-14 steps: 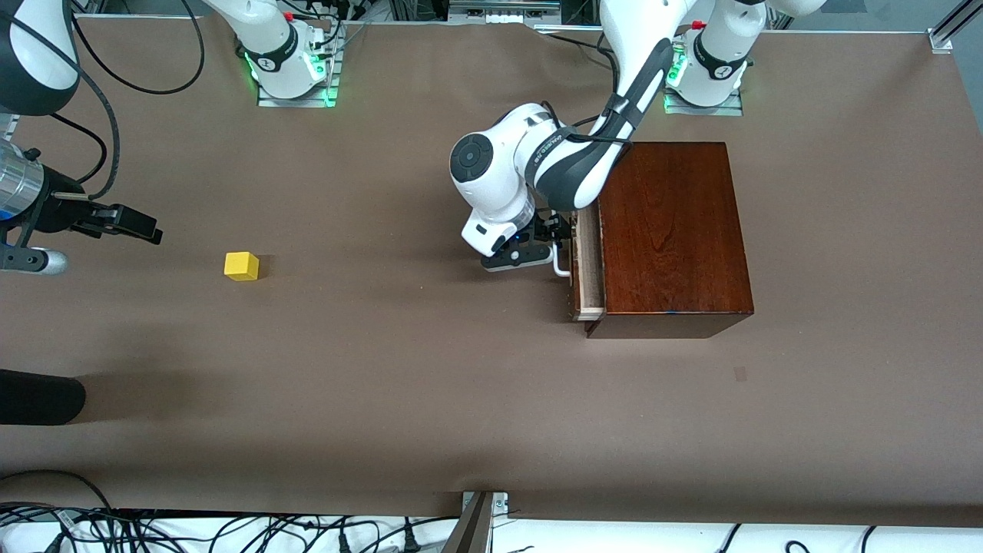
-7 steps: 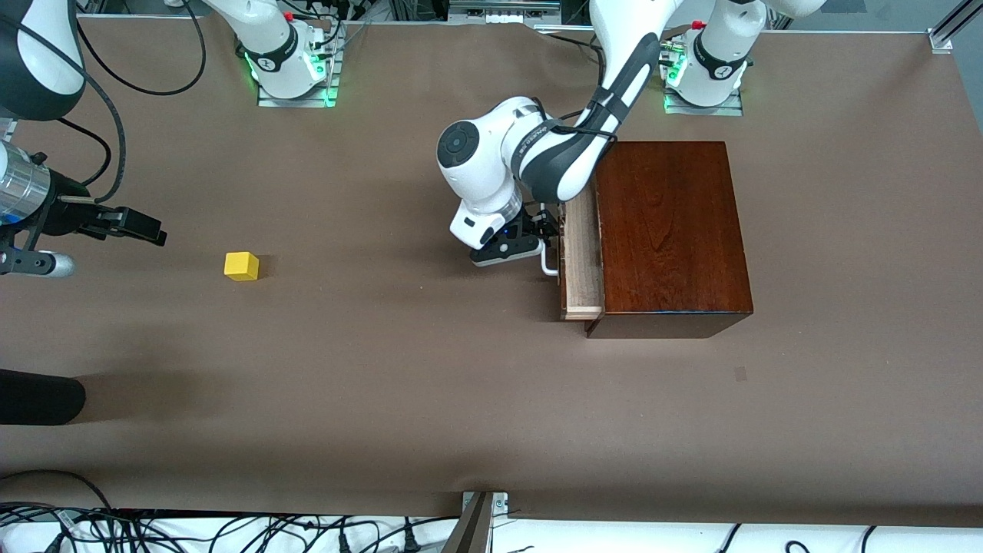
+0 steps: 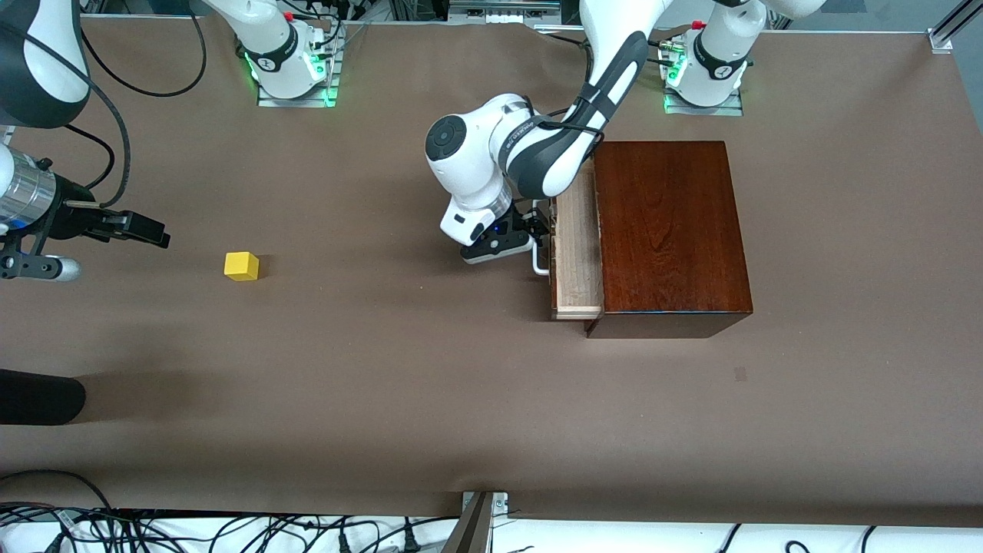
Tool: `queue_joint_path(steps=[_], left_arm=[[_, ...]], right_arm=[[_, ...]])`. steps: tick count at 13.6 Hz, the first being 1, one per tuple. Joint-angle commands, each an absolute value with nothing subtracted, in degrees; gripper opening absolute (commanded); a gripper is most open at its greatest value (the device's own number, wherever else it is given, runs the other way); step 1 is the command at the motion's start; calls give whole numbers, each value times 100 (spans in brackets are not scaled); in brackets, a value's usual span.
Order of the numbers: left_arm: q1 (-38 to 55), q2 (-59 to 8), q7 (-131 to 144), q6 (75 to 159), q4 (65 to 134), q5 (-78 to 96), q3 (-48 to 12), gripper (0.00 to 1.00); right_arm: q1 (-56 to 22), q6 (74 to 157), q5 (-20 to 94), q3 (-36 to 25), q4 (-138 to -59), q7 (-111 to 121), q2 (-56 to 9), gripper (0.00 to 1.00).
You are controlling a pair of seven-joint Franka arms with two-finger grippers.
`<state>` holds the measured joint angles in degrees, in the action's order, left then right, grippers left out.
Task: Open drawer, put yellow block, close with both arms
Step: 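Pull the drawer open with the left gripper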
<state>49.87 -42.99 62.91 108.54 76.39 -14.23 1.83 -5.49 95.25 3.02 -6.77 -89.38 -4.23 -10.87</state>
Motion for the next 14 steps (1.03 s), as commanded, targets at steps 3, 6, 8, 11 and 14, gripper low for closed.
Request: queue_joint_path(steps=[3,6,8,11,14], left_arm=[[5238,-4623,6653,11162,6952,-870,-35,100],[5299,-4623,6671,11162,6882,-747,-35,100],[5317,-4588,6732,11162,6882,-738,-35,100],[5317,-4597,6803,11171,6847,-721,-35,100],[5317,-4614,6812,11171,6707,-712,-44,100]], right_arm=[[-536,9519,272,-668,-8921,-457,-1081,100],[-536,9527,272,-668,-8921,-457,-1081,100],[-536,9527,272,-668,-8921,-457,-1081,100],[-536,9527,272,-659,-8921,-457,-1081,100],[-536,9527,272,-659,-8912,-457,-1081,100]])
